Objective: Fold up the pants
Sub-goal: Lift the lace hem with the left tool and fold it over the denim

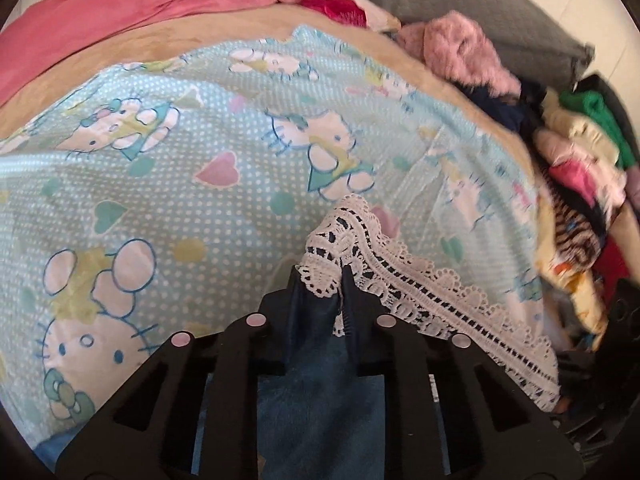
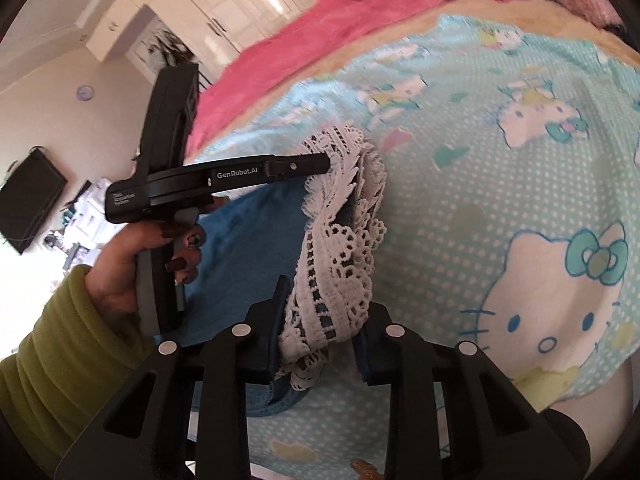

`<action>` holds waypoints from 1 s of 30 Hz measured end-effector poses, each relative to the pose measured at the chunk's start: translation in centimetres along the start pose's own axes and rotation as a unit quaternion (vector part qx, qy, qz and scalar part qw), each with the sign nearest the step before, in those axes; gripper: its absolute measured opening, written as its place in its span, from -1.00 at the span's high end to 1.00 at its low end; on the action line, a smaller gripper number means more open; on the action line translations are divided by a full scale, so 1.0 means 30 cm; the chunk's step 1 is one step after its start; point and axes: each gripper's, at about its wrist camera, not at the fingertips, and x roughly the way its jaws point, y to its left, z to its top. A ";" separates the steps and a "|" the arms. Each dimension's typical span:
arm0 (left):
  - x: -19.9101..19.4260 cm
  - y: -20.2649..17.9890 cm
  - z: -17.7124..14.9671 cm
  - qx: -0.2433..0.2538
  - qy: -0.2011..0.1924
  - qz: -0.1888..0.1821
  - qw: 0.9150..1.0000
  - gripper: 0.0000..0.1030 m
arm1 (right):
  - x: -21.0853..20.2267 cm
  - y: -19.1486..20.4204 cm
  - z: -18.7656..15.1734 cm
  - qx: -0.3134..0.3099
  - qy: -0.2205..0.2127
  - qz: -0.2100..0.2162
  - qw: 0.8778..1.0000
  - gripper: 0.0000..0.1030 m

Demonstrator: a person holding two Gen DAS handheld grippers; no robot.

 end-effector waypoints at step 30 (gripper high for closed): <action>-0.685 0.591 -0.628 -0.335 -0.169 -0.094 0.922 -0.20 | 0.316 0.804 -0.425 -0.484 0.055 -0.058 0.872 0.35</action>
